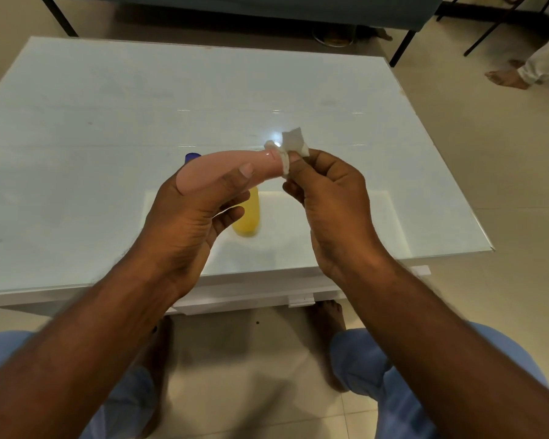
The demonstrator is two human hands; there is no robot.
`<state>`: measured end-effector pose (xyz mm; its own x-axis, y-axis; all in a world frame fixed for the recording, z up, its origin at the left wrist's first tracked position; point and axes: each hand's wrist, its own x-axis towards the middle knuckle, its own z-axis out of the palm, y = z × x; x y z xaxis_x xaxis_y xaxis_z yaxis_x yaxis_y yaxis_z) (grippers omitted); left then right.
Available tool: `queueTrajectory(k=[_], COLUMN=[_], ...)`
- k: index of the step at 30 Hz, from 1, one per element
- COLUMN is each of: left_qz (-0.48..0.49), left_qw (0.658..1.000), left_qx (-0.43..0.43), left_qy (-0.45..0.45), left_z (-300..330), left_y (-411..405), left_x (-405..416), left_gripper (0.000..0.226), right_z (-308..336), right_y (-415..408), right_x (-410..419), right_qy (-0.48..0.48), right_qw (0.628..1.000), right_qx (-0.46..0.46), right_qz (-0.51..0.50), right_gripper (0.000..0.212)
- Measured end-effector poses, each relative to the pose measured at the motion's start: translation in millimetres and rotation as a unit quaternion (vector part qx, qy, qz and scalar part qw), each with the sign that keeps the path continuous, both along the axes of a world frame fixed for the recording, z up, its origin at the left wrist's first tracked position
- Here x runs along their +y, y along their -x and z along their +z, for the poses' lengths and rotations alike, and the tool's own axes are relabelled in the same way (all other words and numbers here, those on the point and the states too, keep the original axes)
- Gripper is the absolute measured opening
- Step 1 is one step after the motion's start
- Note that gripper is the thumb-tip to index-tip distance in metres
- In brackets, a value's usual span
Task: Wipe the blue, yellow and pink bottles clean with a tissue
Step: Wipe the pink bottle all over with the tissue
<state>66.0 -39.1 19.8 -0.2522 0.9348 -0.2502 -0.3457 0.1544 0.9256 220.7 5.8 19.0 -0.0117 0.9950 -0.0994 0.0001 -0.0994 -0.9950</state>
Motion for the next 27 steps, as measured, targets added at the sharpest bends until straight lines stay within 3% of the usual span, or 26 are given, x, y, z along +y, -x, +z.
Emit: queueTrajectory(k=[8,11,14,27], left_qz=[0.0,0.001,-0.009,-0.014], left_qw=[1.0,1.0,1.0,1.0], left_qx=[0.014,0.017,0.022,0.018], left_qy=[0.0,0.004,0.004,0.016], left_z=[-1.7,-1.3,-1.3,-3.1], left_y=[2.6,2.9,3.1,5.1], left_x=[0.8,1.2,1.6,1.0], left_gripper=[0.019,0.022,0.02,0.015], right_z=[4.0,3.3,1.3,-2.1], right_y=[2.7,4.6,4.2,-3.6], right_x=[-4.5,-6.3,-6.8,-1.0], right_qy=[-0.049,-0.058,-0.073,-0.09], right_qw=[0.998,0.997,0.993,0.989], right_qx=[-0.012,-0.03,-0.072,-0.115], right_qz=[0.028,0.047,0.059,0.011], right_gripper=[0.026,0.018,0.028,0.02])
